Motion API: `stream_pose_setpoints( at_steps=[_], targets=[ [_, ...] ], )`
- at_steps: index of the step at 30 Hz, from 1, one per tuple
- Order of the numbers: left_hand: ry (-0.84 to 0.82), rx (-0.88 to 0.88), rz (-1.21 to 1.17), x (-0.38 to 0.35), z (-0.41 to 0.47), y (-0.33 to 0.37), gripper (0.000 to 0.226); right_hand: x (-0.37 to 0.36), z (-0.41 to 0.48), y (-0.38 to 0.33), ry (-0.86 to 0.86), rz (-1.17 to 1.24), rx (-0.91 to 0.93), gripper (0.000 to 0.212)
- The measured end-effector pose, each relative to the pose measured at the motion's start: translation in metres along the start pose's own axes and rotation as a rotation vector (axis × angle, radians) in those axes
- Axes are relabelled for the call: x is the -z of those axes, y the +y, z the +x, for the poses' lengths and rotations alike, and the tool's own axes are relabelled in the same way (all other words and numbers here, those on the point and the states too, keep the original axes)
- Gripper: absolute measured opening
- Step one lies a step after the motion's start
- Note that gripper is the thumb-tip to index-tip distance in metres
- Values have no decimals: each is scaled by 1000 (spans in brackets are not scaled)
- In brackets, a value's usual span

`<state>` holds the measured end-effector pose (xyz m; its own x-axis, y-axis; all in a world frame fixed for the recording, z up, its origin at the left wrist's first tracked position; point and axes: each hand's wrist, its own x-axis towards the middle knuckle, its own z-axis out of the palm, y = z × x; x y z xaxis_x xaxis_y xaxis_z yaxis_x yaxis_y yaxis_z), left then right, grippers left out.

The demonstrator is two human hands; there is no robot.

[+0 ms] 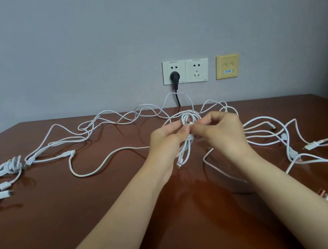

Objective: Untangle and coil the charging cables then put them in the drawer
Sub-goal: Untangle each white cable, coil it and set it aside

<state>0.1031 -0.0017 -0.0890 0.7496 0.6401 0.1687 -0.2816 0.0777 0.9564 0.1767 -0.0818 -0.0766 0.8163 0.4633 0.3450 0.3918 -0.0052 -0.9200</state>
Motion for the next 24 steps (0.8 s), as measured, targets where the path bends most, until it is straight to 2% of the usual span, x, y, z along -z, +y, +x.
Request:
stream_pose_setpoints(
  at_steps=[4, 7, 9, 11, 14, 18, 24],
  targets=[
    [25, -59, 114, -1, -2, 2, 23, 2, 0, -2, 27, -46, 10, 22],
    [41, -199, 338, 2, 0, 1, 24, 4, 0, -2, 14, -100, 19, 23],
    [34, -255, 405, 3, -1, 1, 27, 6, 0, -1, -13, -24, -16, 19],
    [20, -273, 410, 3, -2, 2, 30, 8, 0, -2, -59, 210, -110, 15],
    [13, -272, 395, 3, -2, 1, 31, 11, 0, -2, -114, 469, -281, 27],
    [27, -281, 385, 4, -3, 0, 29, 8, 0, 2, -250, 407, -306, 12],
    [12, -293, 340, 1, -3, 1, 40, 7, 1, 3, -143, 344, -256, 18]
  ],
)
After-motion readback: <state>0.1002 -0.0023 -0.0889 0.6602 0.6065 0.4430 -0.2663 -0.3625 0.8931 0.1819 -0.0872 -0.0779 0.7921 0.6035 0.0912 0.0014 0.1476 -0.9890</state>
